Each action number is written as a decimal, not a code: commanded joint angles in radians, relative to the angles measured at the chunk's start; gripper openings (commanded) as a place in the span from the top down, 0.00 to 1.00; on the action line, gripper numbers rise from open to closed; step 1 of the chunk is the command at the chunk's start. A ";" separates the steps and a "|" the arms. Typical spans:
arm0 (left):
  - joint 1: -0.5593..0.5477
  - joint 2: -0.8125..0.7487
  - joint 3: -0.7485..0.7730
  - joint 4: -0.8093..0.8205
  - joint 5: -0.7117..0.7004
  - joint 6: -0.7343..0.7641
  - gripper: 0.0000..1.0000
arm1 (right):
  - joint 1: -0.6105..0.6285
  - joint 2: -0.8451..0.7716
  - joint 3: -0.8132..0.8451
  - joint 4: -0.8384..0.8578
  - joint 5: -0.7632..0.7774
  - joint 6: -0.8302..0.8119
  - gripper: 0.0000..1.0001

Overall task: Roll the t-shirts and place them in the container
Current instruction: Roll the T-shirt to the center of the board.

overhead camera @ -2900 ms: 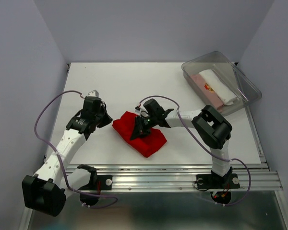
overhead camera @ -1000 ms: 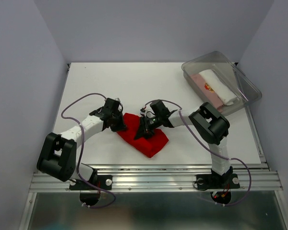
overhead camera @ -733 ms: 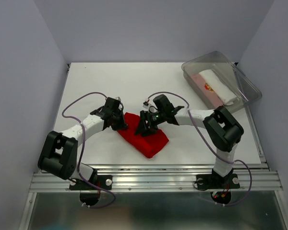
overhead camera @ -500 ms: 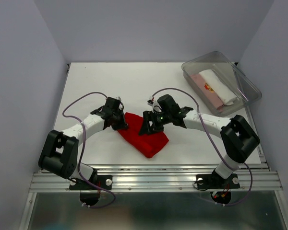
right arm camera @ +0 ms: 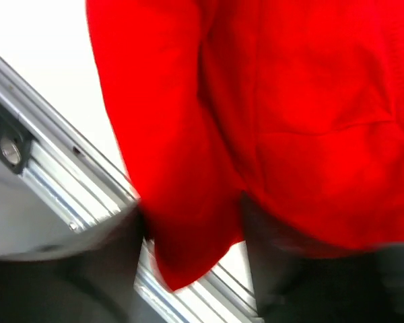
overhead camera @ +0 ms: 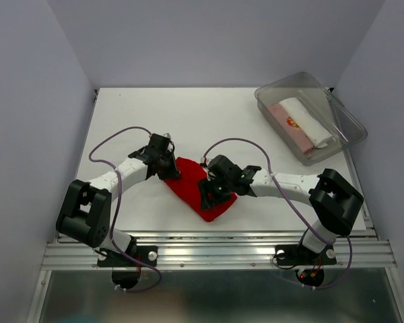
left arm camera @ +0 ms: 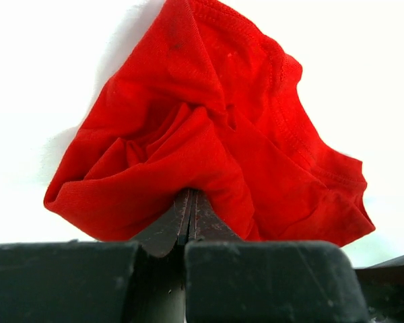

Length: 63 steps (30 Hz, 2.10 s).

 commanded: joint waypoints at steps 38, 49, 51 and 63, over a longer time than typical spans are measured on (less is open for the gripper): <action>0.002 0.158 0.110 0.002 -0.015 0.052 1.00 | -0.226 0.075 -0.071 0.048 -0.243 -0.035 0.49; 0.002 0.147 0.136 -0.012 -0.024 0.059 1.00 | -0.169 -0.265 -0.008 -0.144 0.084 -0.041 0.37; 0.002 0.152 0.150 -0.015 -0.026 0.059 1.00 | -0.136 -0.269 0.000 -0.141 0.098 -0.025 0.51; 0.002 0.169 0.162 -0.019 -0.024 0.057 1.00 | -0.028 -0.107 0.032 -0.073 0.214 0.034 0.99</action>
